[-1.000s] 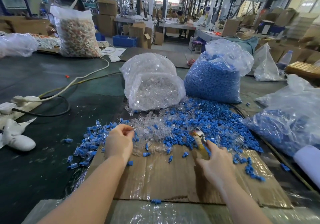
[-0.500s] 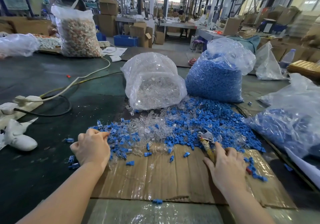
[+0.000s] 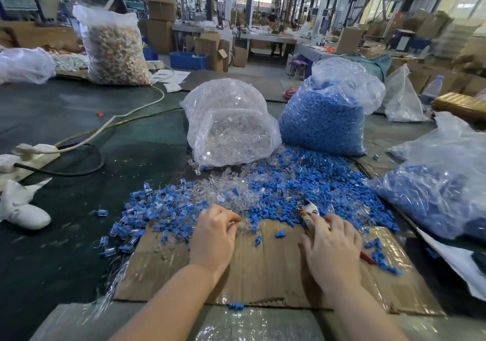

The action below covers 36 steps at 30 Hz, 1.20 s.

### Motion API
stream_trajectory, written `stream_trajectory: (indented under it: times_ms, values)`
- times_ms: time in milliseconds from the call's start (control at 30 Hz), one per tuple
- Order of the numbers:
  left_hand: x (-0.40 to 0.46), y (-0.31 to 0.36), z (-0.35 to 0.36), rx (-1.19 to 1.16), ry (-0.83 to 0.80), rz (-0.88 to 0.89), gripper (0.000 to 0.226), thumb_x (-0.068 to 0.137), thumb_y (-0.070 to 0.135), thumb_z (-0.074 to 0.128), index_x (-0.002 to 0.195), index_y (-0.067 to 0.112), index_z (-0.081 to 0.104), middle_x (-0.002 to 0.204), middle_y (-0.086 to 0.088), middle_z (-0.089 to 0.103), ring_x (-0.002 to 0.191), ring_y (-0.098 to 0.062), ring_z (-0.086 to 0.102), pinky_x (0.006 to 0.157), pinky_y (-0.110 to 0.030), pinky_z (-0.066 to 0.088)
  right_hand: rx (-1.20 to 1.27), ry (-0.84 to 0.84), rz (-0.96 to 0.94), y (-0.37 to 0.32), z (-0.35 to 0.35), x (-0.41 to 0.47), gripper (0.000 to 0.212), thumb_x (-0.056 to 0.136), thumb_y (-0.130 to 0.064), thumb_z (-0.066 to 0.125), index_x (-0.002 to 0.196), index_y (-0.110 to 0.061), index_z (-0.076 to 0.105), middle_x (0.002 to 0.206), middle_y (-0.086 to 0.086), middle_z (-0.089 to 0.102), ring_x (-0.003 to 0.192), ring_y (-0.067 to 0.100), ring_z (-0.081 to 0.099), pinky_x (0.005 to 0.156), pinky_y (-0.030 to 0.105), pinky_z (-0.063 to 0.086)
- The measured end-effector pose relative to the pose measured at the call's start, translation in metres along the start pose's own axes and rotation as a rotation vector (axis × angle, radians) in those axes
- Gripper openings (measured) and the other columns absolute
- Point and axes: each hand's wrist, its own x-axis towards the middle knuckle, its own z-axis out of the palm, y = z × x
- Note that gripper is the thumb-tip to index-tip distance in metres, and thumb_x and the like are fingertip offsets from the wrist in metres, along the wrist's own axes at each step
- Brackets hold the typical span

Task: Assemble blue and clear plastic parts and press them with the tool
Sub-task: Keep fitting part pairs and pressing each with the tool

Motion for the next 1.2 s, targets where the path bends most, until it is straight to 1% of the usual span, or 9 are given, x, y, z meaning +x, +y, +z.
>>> stream_trajectory:
  times_ms: [100,200,267,433,567,767,967,1133,1200]
  values:
    - [-0.003,0.007,0.015,0.008,-0.045,0.025,0.027,0.09,0.028,0.056,0.116,0.025,0.06,0.1,0.014,0.047,0.102,-0.003,0.039,0.09,-0.012,0.028,0.119,0.014,-0.123,-0.019,0.0,0.0,0.033,0.097,-0.029,0.042,0.129,-0.03,0.046,0.134,-0.006,0.045,0.125,0.015,0.037,0.107,0.034,0.024]
    - [-0.002,0.008,0.025,0.103,-0.072,0.026,0.04,0.092,0.031,0.051,0.132,0.032,0.046,0.111,0.012,0.043,0.103,-0.002,0.03,0.098,-0.016,0.024,0.184,0.004,-0.181,-0.033,0.004,0.0,0.028,0.095,-0.023,0.043,0.12,-0.029,0.052,0.127,-0.007,0.048,0.123,0.015,0.038,0.103,0.033,0.027]
    - [-0.003,0.007,0.029,0.13,-0.082,0.008,0.043,0.093,0.031,0.05,0.135,0.033,0.043,0.115,0.011,0.043,0.106,-0.004,0.031,0.1,-0.019,0.025,0.198,0.001,-0.185,-0.039,0.007,0.001,0.026,0.095,-0.021,0.042,0.117,-0.028,0.053,0.123,-0.007,0.048,0.12,0.016,0.038,0.101,0.033,0.027]
    - [-0.004,0.002,0.034,0.072,-0.039,-0.008,0.039,0.089,0.028,0.057,0.127,0.031,0.052,0.101,0.015,0.039,0.099,-0.002,0.031,0.093,-0.015,0.023,0.169,-0.016,-0.16,-0.044,0.014,0.003,0.027,0.096,-0.019,0.038,0.115,-0.028,0.054,0.117,-0.006,0.049,0.115,0.018,0.04,0.101,0.036,0.027]
    - [-0.004,0.0,0.034,0.036,-0.012,-0.003,0.032,0.087,0.027,0.06,0.119,0.03,0.059,0.096,0.016,0.04,0.098,-0.001,0.032,0.09,-0.013,0.023,0.154,-0.016,-0.155,-0.044,0.018,0.005,0.022,0.097,-0.022,0.038,0.11,-0.029,0.056,0.113,-0.007,0.051,0.111,0.017,0.043,0.098,0.035,0.028]
    - [-0.004,0.0,0.036,0.117,-0.023,-0.004,0.04,0.091,0.036,0.052,0.131,0.035,0.048,0.109,0.012,0.039,0.104,-0.004,0.032,0.097,-0.018,0.023,0.171,0.01,-0.153,-0.043,0.019,0.006,0.016,0.098,-0.023,0.038,0.103,-0.026,0.053,0.111,-0.006,0.051,0.11,0.016,0.044,0.096,0.032,0.03]
    - [-0.003,0.002,0.037,0.132,-0.018,-0.028,0.024,0.088,0.038,0.056,0.112,0.036,0.057,0.114,0.01,0.037,0.105,-0.004,0.028,0.096,-0.018,0.021,0.264,0.047,-0.178,-0.053,0.022,0.002,0.013,0.1,-0.024,0.036,0.106,-0.027,0.047,0.111,-0.01,0.051,0.106,0.013,0.044,0.088,0.027,0.031]
    - [-0.006,0.0,0.035,0.095,0.046,0.007,0.012,0.087,0.034,0.058,0.099,0.033,0.06,0.109,0.013,0.036,0.101,0.0,0.02,0.094,-0.014,0.015,0.422,0.091,-0.228,-0.055,0.025,-0.003,0.012,0.1,-0.031,0.037,0.099,-0.026,0.049,0.095,-0.011,0.054,0.093,0.013,0.048,0.081,0.028,0.031]
    - [-0.007,0.0,0.034,0.086,0.063,0.011,0.013,0.087,0.033,0.058,0.1,0.032,0.061,0.105,0.014,0.034,0.103,-0.001,0.025,0.095,-0.014,0.017,0.467,0.119,-0.237,-0.055,0.026,-0.004,0.013,0.098,-0.029,0.041,0.096,-0.023,0.052,0.091,-0.008,0.057,0.088,0.016,0.049,0.079,0.03,0.033]
